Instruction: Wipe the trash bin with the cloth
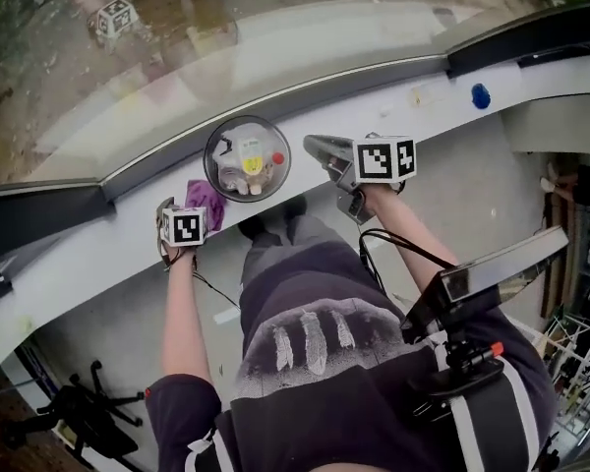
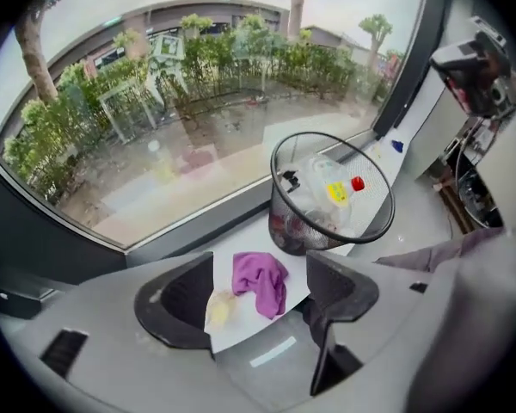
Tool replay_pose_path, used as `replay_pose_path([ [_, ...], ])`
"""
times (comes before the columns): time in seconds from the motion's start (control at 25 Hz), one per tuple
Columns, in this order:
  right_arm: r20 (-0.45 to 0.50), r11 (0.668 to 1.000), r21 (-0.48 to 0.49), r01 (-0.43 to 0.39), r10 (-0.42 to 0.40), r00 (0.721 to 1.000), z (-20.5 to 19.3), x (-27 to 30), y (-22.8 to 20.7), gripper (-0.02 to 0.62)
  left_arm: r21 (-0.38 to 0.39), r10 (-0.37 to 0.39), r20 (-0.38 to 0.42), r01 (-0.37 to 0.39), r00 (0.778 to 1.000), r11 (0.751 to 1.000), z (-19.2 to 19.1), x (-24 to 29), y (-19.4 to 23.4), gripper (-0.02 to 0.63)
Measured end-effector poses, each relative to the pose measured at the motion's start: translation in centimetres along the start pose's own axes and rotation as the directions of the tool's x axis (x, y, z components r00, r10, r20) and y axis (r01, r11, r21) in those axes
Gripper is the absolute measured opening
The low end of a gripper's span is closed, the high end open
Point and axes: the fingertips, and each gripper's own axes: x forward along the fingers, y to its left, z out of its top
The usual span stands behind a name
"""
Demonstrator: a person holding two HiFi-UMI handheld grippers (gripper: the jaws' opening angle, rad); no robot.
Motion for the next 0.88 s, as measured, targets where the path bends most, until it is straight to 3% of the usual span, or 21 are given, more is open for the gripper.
replay_pose_path([
  [0.08,0.006,0.997,-0.028,-0.074,0.074,0.997,0.5,-1.0,2.2,-0.002,-0.016,-0.009,0.108,0.011,0.994,1.0,2.0,-3.1,-0.4,0.318],
  [0.16,0.0,0.988,-0.084,-0.132,0.133,0.991,0.6,-1.7,4.1,-0.002,-0.042,-0.034,0.281,0.048,0.959,0.998,5.6,-7.8,-1.3,0.317],
  [0.24,-0.009,0.973,-0.152,-0.175,0.176,0.984,0.6,-2.4,5.6,-0.002,-0.046,-0.057,0.451,0.087,0.891,0.995,9.3,-13.5,-2.6,0.308],
  [0.32,-0.017,0.957,-0.195,-0.217,0.218,0.976,0.5,-3.1,6.7,-0.002,-0.023,-0.077,0.58,0.111,0.811,0.994,12.1,-19.2,-4.3,0.26],
  [0.36,-0.022,0.948,-0.211,-0.24,0.241,0.97,0.5,-3.4,7.2,-0.002,-0.009,-0.084,0.627,0.115,0.775,0.993,13.0,-21.7,-5.2,0.211],
  [0.44,-0.034,0.925,-0.244,-0.293,0.293,0.955,0.9,-3.6,8.1,-0.002,0.017,-0.089,0.692,0.107,0.717,0.994,14.0,-25.8,-6.8,-0.004],
  [0.48,-0.041,0.91,-0.262,-0.32,0.321,0.946,1.2,-3.8,8.4,-0.002,0.026,-0.088,0.71,0.099,0.699,0.995,14.2,-27.2,-7.7,-0.003],
  [0.56,-0.058,0.88,-0.299,-0.37,0.37,0.927,1.7,-4.6,8.8,-0.002,0.031,-0.079,0.724,0.082,0.685,0.996,14.3,-28.6,-9.9,-0.003],
  [0.64,-0.083,0.846,-0.336,-0.413,0.41,0.908,1.8,-6.4,8.8,-0.002,0.015,-0.062,0.719,0.075,0.692,0.997,14.0,-28.6,-12.6,-0.003],
  [0.76,-0.134,0.798,-0.376,-0.47,0.456,0.88,1.3,-9.6,7.8,-0.002,-0.024,-0.046,0.695,0.087,0.717,0.996,13.1,-27.7,-17.5,-0.003],
  [0.88,-0.17,0.774,-0.366,-0.517,0.491,0.854,0.6,-12.4,6.0,-0.002,-0.026,-0.04,0.653,0.075,0.756,0.997,12.0,-27.1,-22.8,-0.003],
])
